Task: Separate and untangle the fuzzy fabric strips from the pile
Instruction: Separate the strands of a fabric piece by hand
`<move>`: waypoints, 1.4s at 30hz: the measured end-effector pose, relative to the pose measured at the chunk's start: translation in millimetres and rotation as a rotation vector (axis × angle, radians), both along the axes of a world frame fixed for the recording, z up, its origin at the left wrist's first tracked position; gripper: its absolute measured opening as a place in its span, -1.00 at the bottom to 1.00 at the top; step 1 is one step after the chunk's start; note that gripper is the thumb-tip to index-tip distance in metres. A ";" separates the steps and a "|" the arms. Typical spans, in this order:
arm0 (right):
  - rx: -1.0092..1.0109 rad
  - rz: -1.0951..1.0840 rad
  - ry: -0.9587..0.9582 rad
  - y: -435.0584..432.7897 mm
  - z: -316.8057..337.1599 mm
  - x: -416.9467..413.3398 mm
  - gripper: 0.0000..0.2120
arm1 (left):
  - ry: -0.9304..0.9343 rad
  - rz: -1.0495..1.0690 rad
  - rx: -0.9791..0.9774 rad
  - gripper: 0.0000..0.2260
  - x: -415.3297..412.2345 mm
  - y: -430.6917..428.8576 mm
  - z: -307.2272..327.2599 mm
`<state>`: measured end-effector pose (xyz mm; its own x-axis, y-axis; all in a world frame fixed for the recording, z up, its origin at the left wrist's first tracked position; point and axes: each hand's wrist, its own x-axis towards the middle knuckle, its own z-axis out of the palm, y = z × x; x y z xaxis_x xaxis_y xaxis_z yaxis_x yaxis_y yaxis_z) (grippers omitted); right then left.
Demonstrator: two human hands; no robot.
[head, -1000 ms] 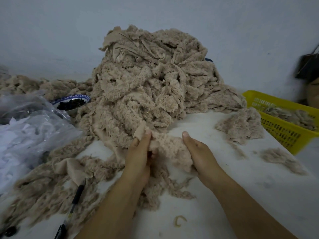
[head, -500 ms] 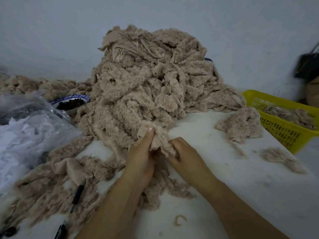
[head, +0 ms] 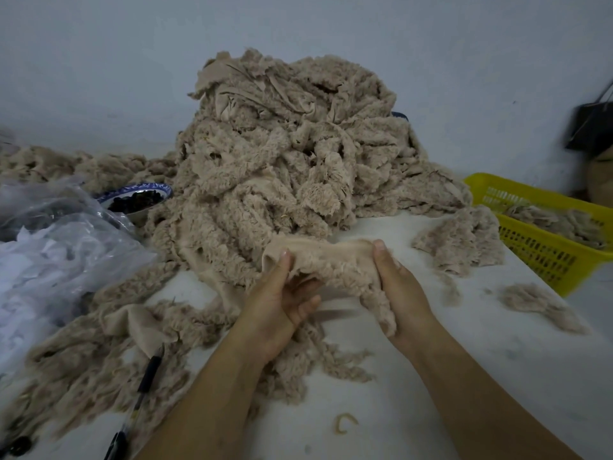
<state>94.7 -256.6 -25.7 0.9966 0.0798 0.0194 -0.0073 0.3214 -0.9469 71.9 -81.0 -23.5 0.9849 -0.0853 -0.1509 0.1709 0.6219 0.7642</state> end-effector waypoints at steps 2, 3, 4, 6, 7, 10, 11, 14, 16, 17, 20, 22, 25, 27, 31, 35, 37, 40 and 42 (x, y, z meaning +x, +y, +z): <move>-0.059 0.022 -0.081 4.5 0.3 -2.3 -0.56 | -0.037 -0.136 0.124 -0.63 -2.0 -2.2 -1.4; -0.111 0.030 -0.114 7.1 -0.5 -4.2 -0.58 | -0.033 -0.183 0.172 -0.60 -3.2 -4.6 -2.1; -0.163 0.025 -0.130 9.8 -1.3 -5.9 -0.60 | -0.011 -0.209 0.205 -0.62 -4.4 -7.4 -2.3; -0.225 -0.008 -0.136 13.6 -1.2 -8.1 -0.61 | 0.026 -0.193 0.259 -0.79 -4.7 -10.3 -5.2; -0.232 -0.026 -0.133 13.6 -1.9 -7.9 -0.60 | 0.043 -0.174 0.274 -0.90 -4.2 -10.4 -7.1; -0.171 -0.076 -0.105 9.2 -0.6 -3.9 -0.61 | 0.065 -0.161 0.248 -0.70 -1.8 -9.4 -10.9; -0.154 -0.082 -0.092 7.7 -0.1 -2.8 -0.61 | 0.055 -0.170 0.236 -0.62 -1.4 -9.2 -12.5; -0.101 -0.090 -0.050 4.7 0.1 0.0 -0.63 | 0.033 -0.149 0.195 -0.57 -3.5 -10.1 -9.8; -0.085 -0.087 -0.052 4.3 0.5 0.7 -0.65 | 0.018 -0.174 0.098 -0.68 -3.6 -8.6 -4.5; -0.100 -0.092 -0.063 5.0 0.1 1.0 -0.64 | 0.007 -0.210 0.035 -0.78 -3.3 -7.1 -2.5; -0.174 -0.077 -0.120 9.0 -1.9 -0.7 -0.62 | -0.024 -0.267 0.008 -0.80 -6.0 -8.1 2.0; -0.193 -0.054 -0.140 11.1 -2.9 -1.6 -0.61 | -0.032 -0.227 0.078 -0.83 -5.9 -13.2 0.3; -0.226 -0.006 -0.086 10.1 -4.2 0.0 -0.46 | -0.051 -0.098 0.074 -0.84 -0.8 -16.6 -4.1; -0.255 0.099 -0.049 8.9 -5.9 -0.4 -0.37 | -0.068 -0.029 0.048 -0.84 1.4 -15.1 -5.6; -0.400 0.122 -0.027 17.1 -3.4 -4.5 -0.56 | -0.059 0.009 0.060 -0.80 0.9 -13.1 -5.5; -0.333 0.049 0.024 14.6 -2.8 0.2 -0.51 | 0.027 0.138 0.018 -0.57 3.4 -11.7 -2.4; -0.247 0.010 0.029 7.0 0.5 1.4 -0.52 | 0.017 0.175 -0.040 -0.78 6.7 -8.2 -2.1; -0.271 0.026 0.015 7.0 0.7 -2.1 -0.39 | -0.023 0.164 -0.067 -0.88 5.6 -8.0 -2.7; -0.360 0.128 -0.011 14.9 -2.3 -7.0 -0.35 | -0.054 0.122 -0.021 -0.85 3.0 -12.6 -4.6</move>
